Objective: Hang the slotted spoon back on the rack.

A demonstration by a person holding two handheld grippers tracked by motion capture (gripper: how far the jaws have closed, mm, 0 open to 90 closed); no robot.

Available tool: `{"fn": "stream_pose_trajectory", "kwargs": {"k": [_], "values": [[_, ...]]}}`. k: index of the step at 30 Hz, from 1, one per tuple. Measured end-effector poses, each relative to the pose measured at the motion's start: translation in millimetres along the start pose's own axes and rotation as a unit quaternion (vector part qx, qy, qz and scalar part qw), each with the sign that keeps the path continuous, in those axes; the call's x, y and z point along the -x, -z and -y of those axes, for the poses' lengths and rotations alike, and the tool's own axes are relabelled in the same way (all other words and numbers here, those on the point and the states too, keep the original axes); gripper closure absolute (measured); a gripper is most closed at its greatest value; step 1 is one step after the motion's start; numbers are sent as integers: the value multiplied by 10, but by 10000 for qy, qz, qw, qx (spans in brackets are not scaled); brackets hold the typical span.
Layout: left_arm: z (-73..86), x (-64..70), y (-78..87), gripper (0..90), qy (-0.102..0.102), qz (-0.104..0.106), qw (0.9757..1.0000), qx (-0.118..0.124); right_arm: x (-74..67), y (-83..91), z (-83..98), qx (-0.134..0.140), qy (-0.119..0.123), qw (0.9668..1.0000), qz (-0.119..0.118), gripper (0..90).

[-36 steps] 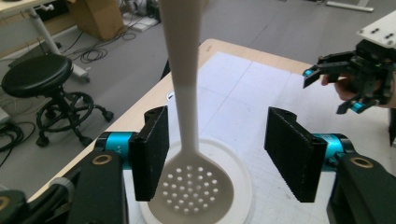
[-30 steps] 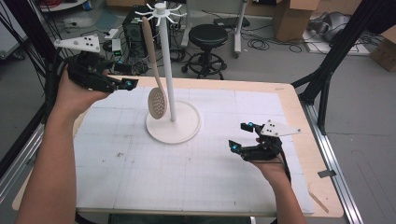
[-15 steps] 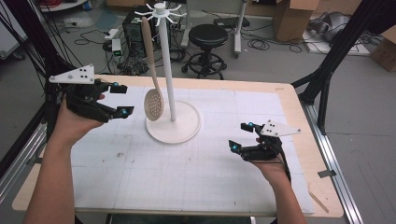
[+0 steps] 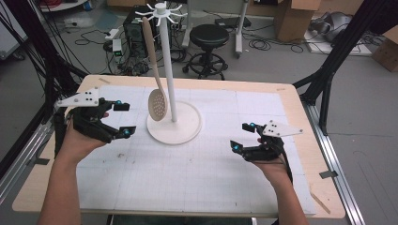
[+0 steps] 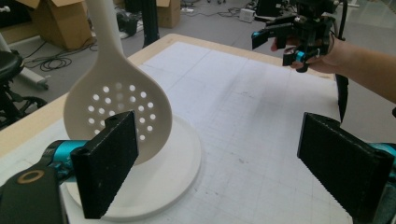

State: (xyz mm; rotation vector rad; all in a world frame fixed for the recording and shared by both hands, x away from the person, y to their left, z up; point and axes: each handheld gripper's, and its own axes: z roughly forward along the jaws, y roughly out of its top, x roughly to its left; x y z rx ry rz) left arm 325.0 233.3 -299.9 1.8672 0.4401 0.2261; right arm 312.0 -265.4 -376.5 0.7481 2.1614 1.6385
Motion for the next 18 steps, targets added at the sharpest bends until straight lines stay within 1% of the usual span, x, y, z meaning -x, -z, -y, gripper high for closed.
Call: {"fn": "stream_pose_trajectory", "kwargs": {"k": [4, 6, 7, 9, 11, 13, 14, 15, 16, 17, 18], "values": [[134, 3, -8, 95, 93, 4, 9999, 80, 13, 11, 4, 1, -49, 10000, 8, 168], [195, 1, -17, 79, 139, 7, 9998, 111, 21, 16, 5, 27, -30, 10000, 18, 168], [223, 4, -22, 73, 156, -30, 9998, 102, 22, 20, 5, 26, -46, 10000, 16, 168], [273, 12, -27, 61, 179, -30, 9997, 148, 37, 23, 7, 53, -38, 10000, 36, 168], [319, 22, -30, 61, 162, 13, 9997, 184, 37, 29, 10, 34, -86, 10000, 28, 168], [366, 40, -33, 60, 151, 28, 9996, 235, 47, 29, 9, 68, -70, 9999, 36, 168], [380, 42, -38, 51, 140, 27, 9996, 239, 48, 28, 10, 74, -69, 9999, 32, 168], [392, 42, -55, 34, 183, -14, 9996, 202, 48, 28, 10, 67, -78, 9999, 36, 168], [397, 39, -54, 16, 169, -77, 9997, 136, 54, 25, 12, 80, -68, 9999, 33, 168], [403, 42, -49, 16, 175, -93, 9997, 158, 56, 24, 14, 68, -89, 9999, 31, 168], [413, 41, -43, 16, 193, -57, 9996, 218, 55, 22, 14, 59, -97, 9999, 27, 168]]}}
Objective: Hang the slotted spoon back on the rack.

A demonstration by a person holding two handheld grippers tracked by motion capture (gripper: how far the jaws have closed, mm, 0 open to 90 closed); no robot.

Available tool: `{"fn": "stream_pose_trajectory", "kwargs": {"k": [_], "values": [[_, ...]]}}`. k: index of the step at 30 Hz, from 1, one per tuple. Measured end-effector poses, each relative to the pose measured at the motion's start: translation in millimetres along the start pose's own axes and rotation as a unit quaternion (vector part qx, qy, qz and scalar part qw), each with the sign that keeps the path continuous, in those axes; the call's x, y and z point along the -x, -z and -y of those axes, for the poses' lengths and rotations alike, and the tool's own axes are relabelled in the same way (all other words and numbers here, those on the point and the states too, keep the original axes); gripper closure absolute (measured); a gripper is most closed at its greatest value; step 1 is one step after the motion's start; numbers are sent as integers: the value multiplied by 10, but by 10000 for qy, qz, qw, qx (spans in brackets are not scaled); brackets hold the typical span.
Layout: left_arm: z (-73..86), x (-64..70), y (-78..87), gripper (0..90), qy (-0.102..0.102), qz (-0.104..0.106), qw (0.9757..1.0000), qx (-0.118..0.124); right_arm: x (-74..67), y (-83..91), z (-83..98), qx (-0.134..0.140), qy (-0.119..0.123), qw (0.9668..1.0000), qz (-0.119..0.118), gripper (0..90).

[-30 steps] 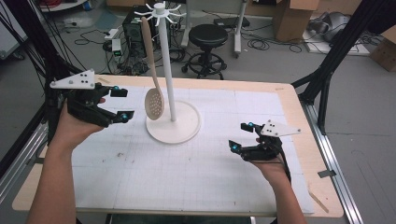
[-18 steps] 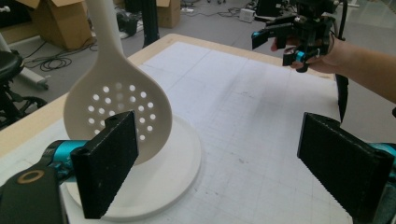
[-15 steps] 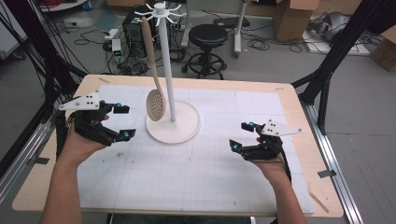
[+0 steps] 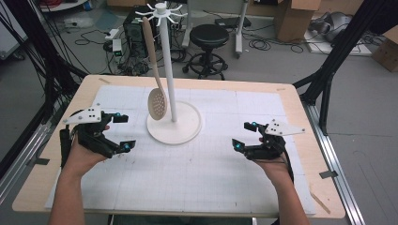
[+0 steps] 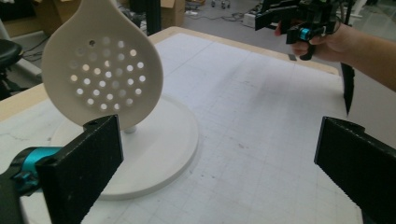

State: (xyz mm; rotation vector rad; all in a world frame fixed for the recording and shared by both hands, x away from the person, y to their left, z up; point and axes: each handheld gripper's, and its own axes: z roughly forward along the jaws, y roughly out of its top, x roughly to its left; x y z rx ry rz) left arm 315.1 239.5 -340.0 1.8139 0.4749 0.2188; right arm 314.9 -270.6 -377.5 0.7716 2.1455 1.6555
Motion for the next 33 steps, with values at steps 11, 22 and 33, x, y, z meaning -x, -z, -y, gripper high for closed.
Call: {"fn": "stream_pose_trajectory", "kwargs": {"k": [11, 22, 33], "values": [[79, -6, 14, 16, -15, 24, 10000, -36, -9, -20, 4, -72, 63, 10000, 22, 168], [98, -5, 12, 16, -16, 9, 10000, -54, -19, -23, 4, -73, 61, 10000, 21, 168], [97, -4, 28, 16, -4, 18, 10000, -33, -12, -41, 14, -121, 46, 9999, -5, 168]]}}
